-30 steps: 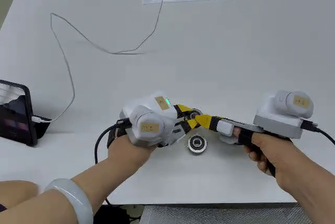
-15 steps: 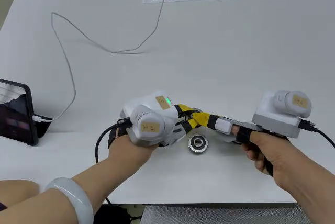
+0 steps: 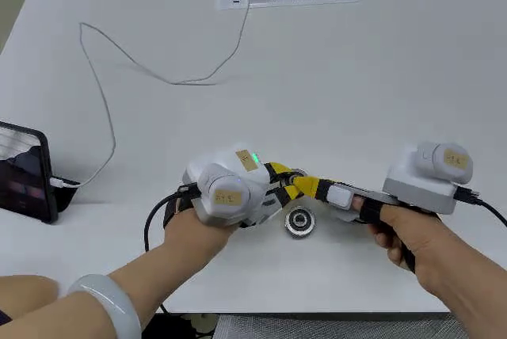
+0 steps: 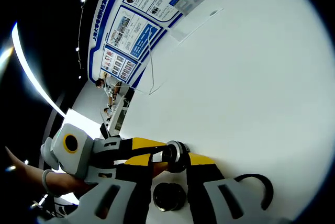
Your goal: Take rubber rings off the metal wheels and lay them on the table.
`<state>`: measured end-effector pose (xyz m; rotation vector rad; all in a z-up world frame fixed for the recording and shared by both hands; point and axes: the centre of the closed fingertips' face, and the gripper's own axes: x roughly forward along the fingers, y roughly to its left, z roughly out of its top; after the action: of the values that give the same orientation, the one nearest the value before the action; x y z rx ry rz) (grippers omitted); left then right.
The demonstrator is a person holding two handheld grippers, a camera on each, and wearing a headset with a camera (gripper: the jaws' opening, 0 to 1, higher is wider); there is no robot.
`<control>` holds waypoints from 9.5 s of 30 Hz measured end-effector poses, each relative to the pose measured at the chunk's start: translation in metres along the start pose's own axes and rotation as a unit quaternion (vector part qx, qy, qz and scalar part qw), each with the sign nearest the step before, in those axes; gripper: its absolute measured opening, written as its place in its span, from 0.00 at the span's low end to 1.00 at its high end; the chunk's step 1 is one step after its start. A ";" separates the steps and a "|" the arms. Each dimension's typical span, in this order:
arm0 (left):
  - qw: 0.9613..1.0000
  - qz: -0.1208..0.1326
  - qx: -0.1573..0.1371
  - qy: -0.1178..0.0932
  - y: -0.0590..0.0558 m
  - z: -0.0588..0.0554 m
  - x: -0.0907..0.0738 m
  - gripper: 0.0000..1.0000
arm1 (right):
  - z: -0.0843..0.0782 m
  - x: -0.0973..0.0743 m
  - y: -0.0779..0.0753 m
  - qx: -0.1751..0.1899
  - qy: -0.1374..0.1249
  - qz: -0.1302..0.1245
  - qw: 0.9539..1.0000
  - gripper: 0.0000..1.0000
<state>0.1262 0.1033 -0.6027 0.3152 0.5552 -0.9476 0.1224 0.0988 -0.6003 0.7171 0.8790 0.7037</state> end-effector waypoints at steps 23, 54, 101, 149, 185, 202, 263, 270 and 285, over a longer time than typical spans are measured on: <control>1.000 -0.001 -0.001 -0.001 0.000 0.000 0.000 0.14 | 0.004 -0.001 0.003 -0.008 -0.006 0.004 1.000 0.30; 1.000 -0.002 -0.001 -0.003 0.001 -0.001 0.000 0.14 | 0.003 -0.001 0.001 -0.027 0.001 0.007 1.000 0.30; 1.000 -0.001 -0.003 -0.004 0.000 -0.001 -0.002 0.14 | 0.000 -0.005 0.010 -0.006 0.009 0.020 1.000 0.36; 1.000 -0.002 -0.004 -0.005 0.000 -0.001 -0.001 0.14 | 0.004 -0.003 0.006 -0.024 0.007 0.016 1.000 0.31; 1.000 -0.003 -0.004 -0.006 0.000 -0.002 -0.001 0.14 | 0.003 -0.005 -0.007 -0.046 0.014 -0.006 0.999 0.13; 1.000 -0.003 -0.006 -0.007 0.000 -0.002 -0.001 0.14 | 0.004 -0.007 -0.010 -0.066 0.014 -0.013 0.998 0.04; 1.000 -0.004 -0.004 -0.006 0.000 -0.001 -0.002 0.14 | 0.002 -0.005 0.012 -0.014 0.008 0.026 1.000 0.01; 1.000 -0.008 0.000 -0.009 -0.002 0.000 -0.003 0.15 | 0.002 -0.003 0.006 -0.012 0.005 0.014 1.000 0.02; 0.999 0.007 0.024 -0.030 -0.002 0.002 -0.024 0.26 | 0.004 -0.004 0.009 -0.023 0.000 0.013 1.000 0.02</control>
<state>0.1146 0.1171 -0.5872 0.3316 0.4751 -0.9539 0.1219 0.0992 -0.5896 0.6885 0.8535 0.7442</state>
